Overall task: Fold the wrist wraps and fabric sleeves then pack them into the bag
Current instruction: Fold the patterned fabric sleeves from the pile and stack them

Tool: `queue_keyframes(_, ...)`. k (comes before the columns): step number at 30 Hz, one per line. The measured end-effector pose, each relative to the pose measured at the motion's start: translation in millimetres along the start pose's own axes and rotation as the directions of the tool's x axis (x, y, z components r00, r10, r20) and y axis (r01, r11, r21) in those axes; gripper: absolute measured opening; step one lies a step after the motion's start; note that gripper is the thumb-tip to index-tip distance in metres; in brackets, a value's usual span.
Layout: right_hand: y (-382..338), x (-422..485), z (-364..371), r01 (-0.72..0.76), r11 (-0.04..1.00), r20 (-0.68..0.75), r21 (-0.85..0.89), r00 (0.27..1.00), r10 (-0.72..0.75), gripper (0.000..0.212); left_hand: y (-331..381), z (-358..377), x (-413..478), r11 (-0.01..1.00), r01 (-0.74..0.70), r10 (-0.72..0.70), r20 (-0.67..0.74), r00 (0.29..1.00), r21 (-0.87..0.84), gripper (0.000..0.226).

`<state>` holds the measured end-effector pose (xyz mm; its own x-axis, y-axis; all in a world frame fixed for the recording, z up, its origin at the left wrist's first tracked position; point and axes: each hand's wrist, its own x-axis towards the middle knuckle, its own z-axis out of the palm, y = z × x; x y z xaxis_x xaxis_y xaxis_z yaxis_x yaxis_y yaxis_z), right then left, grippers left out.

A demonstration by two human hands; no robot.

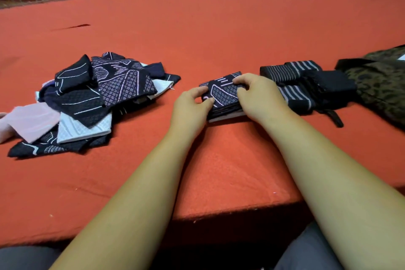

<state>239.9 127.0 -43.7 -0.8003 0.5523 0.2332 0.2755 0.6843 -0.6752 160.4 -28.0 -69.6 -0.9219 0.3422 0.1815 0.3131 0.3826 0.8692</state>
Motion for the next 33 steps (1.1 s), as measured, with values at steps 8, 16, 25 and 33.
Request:
queue_keyframes(8,12,3,13,-0.037,0.986,0.025,-0.160,0.999,0.041,0.036,-15,14,5,0.961,-0.131,0.119,0.065,0.991,0.244,0.043)
queue_keyframes(16,7,-3,18,-0.115,0.967,0.023,-0.229,0.992,0.123,0.037,-12,17,-3,0.969,-0.077,0.060,0.076,0.995,0.237,0.040)
queue_keyframes(25,-33,-14,21,-0.095,0.975,-0.094,-0.200,0.993,0.078,0.031,-15,-19,-3,0.995,0.059,-0.076,0.218,0.973,0.083,0.066)
queue_keyframes(33,-84,-29,65,0.150,0.984,0.012,0.094,0.988,-0.152,0.043,-14,-102,-25,0.910,-0.078,0.074,0.025,0.997,0.408,0.037)
